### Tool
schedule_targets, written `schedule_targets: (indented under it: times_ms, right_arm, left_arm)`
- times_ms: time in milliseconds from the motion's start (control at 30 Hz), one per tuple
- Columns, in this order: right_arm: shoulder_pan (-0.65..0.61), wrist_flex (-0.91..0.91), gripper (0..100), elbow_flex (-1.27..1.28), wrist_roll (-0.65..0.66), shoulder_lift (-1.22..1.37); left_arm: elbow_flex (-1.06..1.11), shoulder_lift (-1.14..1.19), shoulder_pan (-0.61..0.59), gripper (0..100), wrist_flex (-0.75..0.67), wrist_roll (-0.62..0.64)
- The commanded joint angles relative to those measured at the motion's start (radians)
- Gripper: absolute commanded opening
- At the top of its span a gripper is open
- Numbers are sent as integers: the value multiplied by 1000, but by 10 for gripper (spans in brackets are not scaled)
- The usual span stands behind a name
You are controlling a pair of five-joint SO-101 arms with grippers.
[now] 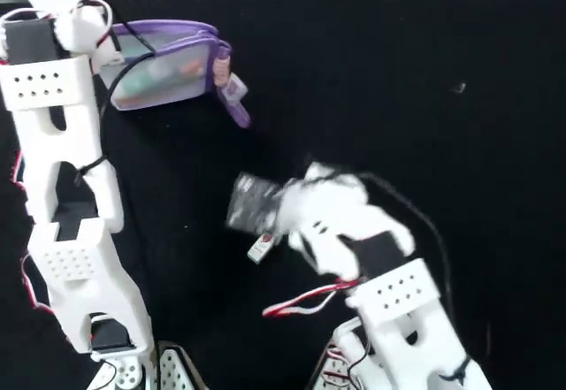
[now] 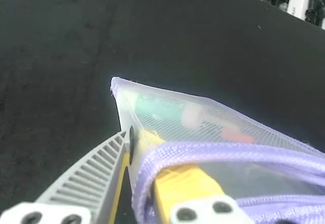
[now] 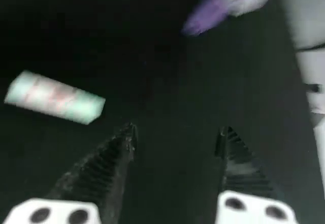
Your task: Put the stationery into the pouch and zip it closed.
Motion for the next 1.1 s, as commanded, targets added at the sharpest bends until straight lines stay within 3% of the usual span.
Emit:
schedule_targets:
  times_ms: [0, 200, 333, 500, 833, 1067]
  right_arm:
    - [-89, 23, 250, 67, 71, -18]
    - [-213, -25, 250, 111, 66, 76]
    - [-224, -132, 250, 90, 66, 242]
    - [-226, -129, 250, -64, 72, 455]
    - [-276, 106, 250, -378, 123, 825]
    - [-275, 150, 250, -404, 123, 862]
  left_arm:
    - [-62, -28, -24, 29, -34, -12]
    - [-61, -26, -31, 29, -52, -12]
    - [-59, -26, -56, 29, -74, -14]
    - [-41, 2, -101, 29, -121, -14]
    - [-44, 49, -113, 29, -164, -14]
    - [-44, 49, -113, 29, -164, -11]
